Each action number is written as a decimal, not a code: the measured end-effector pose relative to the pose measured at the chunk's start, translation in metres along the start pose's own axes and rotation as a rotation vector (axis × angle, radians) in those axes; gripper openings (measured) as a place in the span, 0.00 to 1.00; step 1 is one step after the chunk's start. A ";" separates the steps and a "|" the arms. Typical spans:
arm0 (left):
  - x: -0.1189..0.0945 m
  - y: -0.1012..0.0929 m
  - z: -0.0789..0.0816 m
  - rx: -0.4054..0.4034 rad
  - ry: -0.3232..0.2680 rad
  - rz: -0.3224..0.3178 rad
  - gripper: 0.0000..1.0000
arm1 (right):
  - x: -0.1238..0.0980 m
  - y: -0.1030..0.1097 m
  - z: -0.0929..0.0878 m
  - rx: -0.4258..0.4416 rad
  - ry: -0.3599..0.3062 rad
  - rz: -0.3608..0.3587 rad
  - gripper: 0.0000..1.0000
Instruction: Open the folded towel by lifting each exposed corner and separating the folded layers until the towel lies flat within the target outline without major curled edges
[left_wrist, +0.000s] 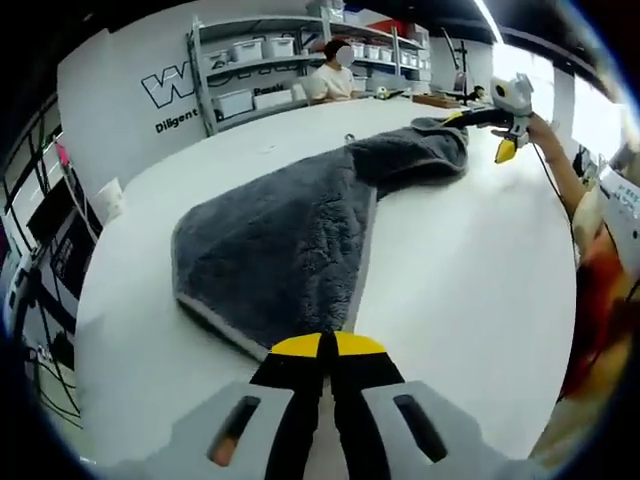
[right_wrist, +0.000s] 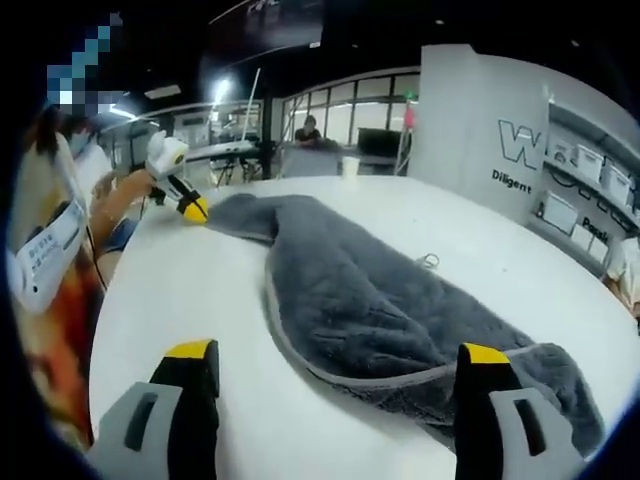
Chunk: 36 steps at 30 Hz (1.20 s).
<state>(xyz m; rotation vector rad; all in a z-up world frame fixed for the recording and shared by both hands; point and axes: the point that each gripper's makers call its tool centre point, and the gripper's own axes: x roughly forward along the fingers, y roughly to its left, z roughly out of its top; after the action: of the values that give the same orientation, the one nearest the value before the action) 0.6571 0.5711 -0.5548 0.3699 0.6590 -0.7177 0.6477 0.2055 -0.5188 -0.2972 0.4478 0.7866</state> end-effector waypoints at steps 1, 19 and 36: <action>-0.002 0.003 -0.002 -0.007 0.004 0.007 0.02 | -0.001 0.001 0.000 0.000 -0.001 0.002 0.98; -0.015 0.028 -0.018 -0.045 0.023 0.078 0.02 | -0.020 -0.051 0.028 0.031 -0.116 -0.236 0.86; -0.014 0.029 -0.019 -0.072 -0.019 0.071 0.02 | -0.053 -0.189 -0.006 0.062 0.008 -0.567 0.55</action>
<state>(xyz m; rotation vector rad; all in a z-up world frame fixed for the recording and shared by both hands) 0.6612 0.6078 -0.5566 0.3185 0.6493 -0.6273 0.7522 0.0434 -0.4806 -0.3485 0.3683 0.2176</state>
